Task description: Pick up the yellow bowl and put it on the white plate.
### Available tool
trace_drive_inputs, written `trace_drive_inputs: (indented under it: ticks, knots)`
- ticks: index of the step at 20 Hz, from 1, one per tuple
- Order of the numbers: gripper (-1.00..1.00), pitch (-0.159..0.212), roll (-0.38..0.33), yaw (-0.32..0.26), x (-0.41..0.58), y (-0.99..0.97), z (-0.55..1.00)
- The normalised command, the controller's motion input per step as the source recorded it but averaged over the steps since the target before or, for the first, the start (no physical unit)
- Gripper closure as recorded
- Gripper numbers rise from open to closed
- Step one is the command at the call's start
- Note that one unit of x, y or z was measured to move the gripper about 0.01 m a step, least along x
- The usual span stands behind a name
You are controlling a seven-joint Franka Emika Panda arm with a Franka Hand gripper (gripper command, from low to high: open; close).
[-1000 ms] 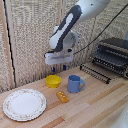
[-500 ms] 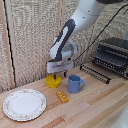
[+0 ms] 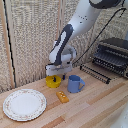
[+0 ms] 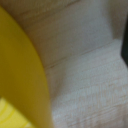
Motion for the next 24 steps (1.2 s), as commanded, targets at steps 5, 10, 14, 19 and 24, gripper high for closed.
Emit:
trace_drive_inputs:
  ticks: [5,10,14,19,24]
  knots:
    - [1.0,-0.017,0.0,0.0,-0.056,0.03,0.0]
    - [1.0,0.004,0.037,0.008,-0.126,0.14,0.09]
    - [1.0,0.086,0.068,0.057,-0.025,0.22,0.42]
    - [1.0,0.1,0.111,0.044,0.025,0.27,0.68]
    - [1.0,0.034,0.139,0.001,0.082,0.28,0.73]
